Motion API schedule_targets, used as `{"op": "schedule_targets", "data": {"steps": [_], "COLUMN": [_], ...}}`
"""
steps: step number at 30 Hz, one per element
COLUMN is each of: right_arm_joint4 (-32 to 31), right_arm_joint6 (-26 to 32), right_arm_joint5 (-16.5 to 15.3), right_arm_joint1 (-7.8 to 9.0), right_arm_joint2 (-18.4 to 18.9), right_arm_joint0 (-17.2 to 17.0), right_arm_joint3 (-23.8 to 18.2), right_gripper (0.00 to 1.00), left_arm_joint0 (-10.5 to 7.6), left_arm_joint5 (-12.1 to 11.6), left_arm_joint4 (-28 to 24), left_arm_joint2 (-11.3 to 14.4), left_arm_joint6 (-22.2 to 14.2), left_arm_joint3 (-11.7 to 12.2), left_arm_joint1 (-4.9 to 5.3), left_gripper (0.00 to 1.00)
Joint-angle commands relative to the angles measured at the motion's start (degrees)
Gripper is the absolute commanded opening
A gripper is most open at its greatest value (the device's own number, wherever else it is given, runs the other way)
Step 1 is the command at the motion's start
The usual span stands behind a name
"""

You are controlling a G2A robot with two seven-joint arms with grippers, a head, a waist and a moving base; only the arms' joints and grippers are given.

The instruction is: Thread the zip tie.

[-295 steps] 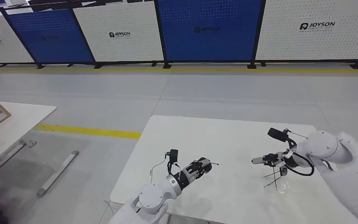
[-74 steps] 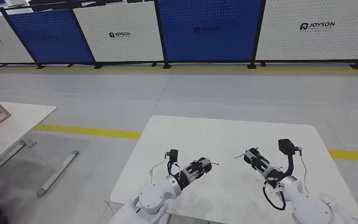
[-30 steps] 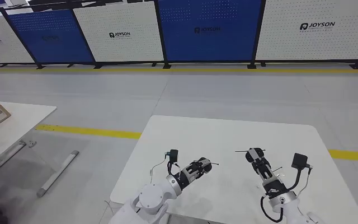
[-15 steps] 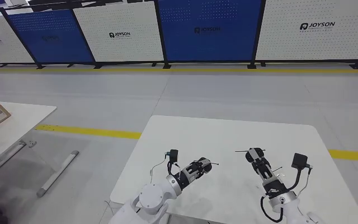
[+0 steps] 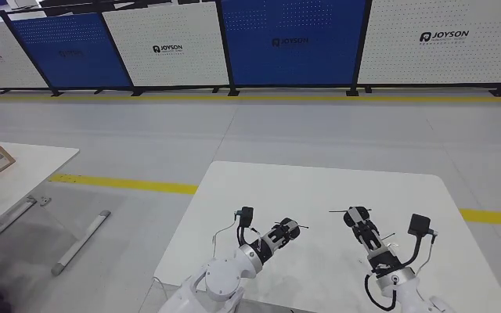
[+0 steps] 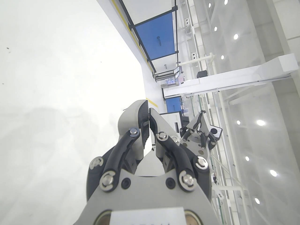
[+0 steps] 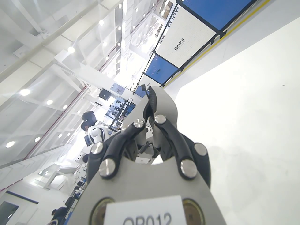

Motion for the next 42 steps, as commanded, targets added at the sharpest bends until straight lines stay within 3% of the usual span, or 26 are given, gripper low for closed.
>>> {"op": "schedule_targets", "data": {"steps": [1,3,8,12,17,19,29,35,42], "right_arm_joint4": [0.0,0.36,7.51,9.75,6.06,7.06,7.06,1.66,-0.62], "right_arm_joint6": [0.0,0.09,-2.39,-1.72,6.09,7.8,7.8,8.8,15.76], "right_arm_joint5": [0.0,-0.3,-5.82,-5.11,-1.12,-1.36,-1.36,-4.33,-6.44], "right_arm_joint1": [0.0,-0.04,-0.43,-0.6,-0.99,-1.15,-1.15,-1.2,-0.65], "right_arm_joint2": [0.0,0.0,4.74,7.4,6.05,6.52,6.52,8.84,13.32], "right_arm_joint0": [0.0,-0.07,-2.59,-4.16,-3.71,-3.68,-3.68,-5.86,-9.11], "right_arm_joint3": [0.0,-0.18,0.17,1.07,1.2,0.68,0.68,1.22,3.64], "right_gripper": [0.0,0.0,0.0,0.0,0.0,0.0,0.0,0.0,0.0], "left_arm_joint0": [0.0,0.0,0.0,0.0,0.0,0.0,0.0,0.0,0.0], "left_arm_joint5": [-0.04,-0.04,-0.04,-0.04,-0.04,-0.04,-0.04,-0.04,-0.04], "left_arm_joint4": [0.0,0.0,0.0,0.0,0.0,0.0,0.0,0.0,0.0], "left_arm_joint2": [-0.02,-0.02,-0.02,-0.02,-0.02,-0.02,-0.02,-0.02,-0.02], "left_arm_joint6": [-0.05,-0.05,-0.05,-0.05,-0.05,-0.05,-0.05,-0.05,-0.05], "left_arm_joint3": [0.02,0.02,0.02,0.02,0.02,0.02,0.02,0.02,0.02], "left_arm_joint1": [0.01,0.01,0.01,0.01,0.01,0.01,0.01,0.01,0.01], "left_gripper": [0.0,0.0,0.0,0.0,0.0,0.0,0.0,0.0,0.0]}}
